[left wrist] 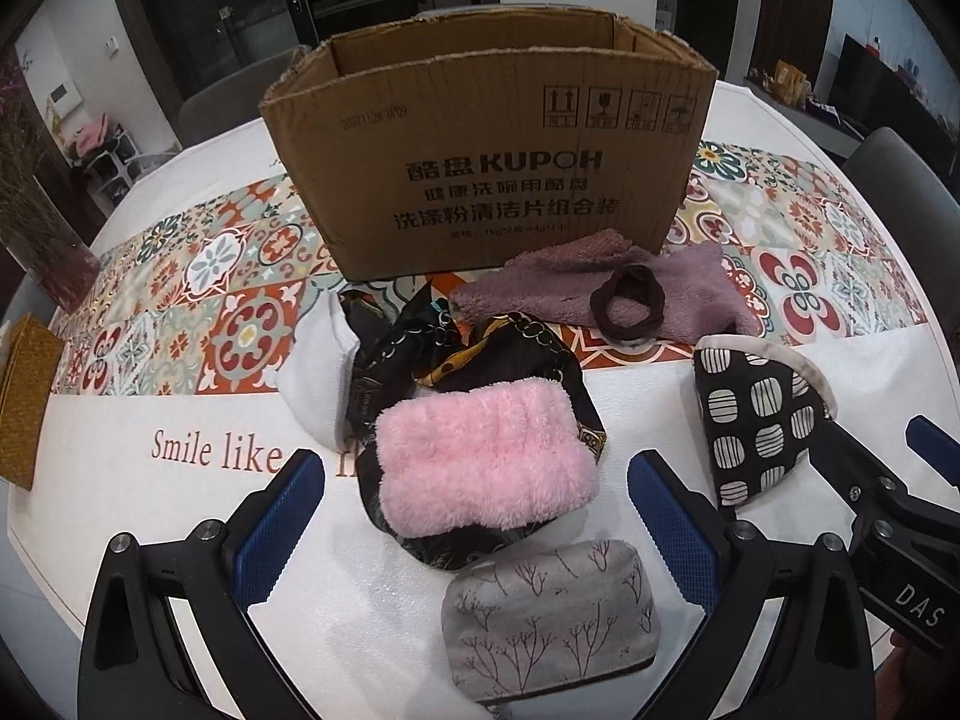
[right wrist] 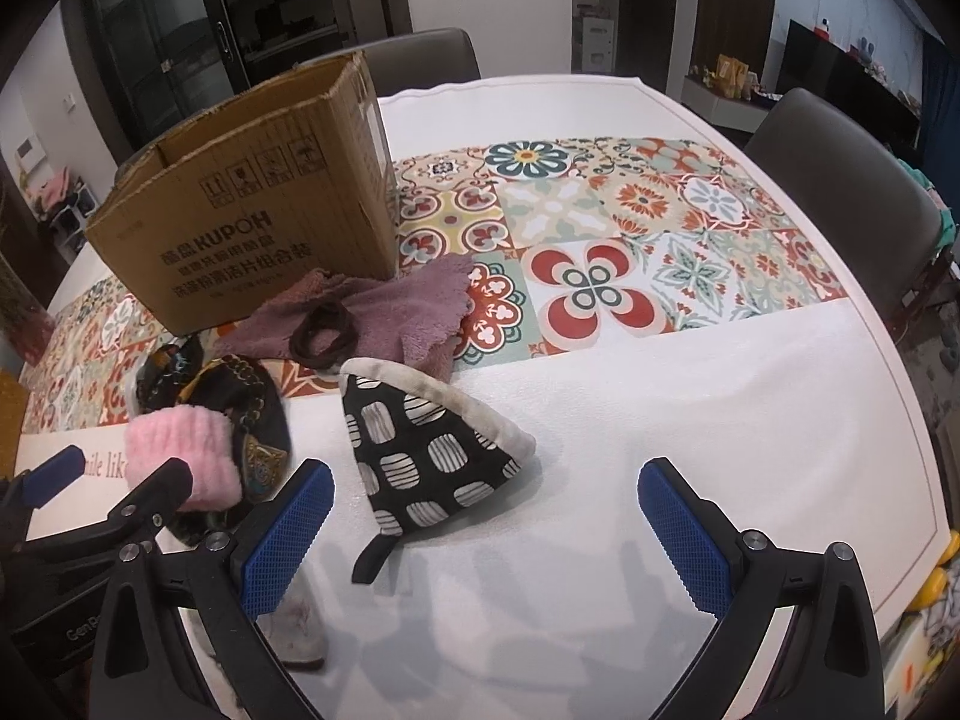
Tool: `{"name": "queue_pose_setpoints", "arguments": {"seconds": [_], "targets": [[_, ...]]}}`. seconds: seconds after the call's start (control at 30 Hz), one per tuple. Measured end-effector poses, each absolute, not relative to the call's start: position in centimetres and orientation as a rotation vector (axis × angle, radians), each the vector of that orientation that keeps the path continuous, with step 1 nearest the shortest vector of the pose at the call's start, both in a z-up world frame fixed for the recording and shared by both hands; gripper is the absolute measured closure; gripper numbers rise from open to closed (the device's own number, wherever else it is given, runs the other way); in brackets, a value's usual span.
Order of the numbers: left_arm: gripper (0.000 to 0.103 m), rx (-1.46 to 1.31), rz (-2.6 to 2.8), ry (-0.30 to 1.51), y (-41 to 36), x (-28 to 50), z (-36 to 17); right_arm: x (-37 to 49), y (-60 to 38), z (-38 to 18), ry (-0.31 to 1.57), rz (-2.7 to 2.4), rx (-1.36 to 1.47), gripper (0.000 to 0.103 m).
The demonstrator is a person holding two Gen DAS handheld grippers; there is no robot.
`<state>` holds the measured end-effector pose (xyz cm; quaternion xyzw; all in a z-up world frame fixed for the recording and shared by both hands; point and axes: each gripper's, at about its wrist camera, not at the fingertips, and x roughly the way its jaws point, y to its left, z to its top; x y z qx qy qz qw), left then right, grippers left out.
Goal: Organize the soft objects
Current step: 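Move the left tool to the pink pouch while the right tool approaches the dotted mitt, then close the left tool on the pink pouch while the right tool grasps the dotted mitt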
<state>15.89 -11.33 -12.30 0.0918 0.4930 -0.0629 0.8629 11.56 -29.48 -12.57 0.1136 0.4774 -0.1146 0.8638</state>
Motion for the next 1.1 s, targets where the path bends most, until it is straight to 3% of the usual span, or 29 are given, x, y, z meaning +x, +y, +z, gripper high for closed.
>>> {"name": "queue_pose_setpoints", "arguments": {"seconds": [0.4, 0.77, 0.87, 0.93, 1.1], "targets": [[0.004, 0.196, -0.111, 1.101, -11.4, 17.9, -15.0, 14.0, -29.3, -15.4, 1.069, -0.185, 0.256, 0.001], [0.019, 0.180, -0.123, 1.152, -11.0, 18.5, -16.5, 15.2, -28.8, -17.2, 1.110, -0.136, 0.272, 0.002], [0.023, 0.174, -0.132, 1.161, -10.9, 18.5, -16.7, 15.3, -28.5, -17.3, 1.111, -0.123, 0.271, 0.008], [0.029, 0.170, -0.135, 1.161, -10.8, 18.4, -16.7, 15.3, -28.4, -17.3, 1.110, -0.124, 0.264, 0.020], [0.039, 0.171, -0.141, 1.155, -10.8, 18.2, -16.5, 15.2, -28.3, -17.2, 1.106, -0.120, 0.253, 0.029]]}}
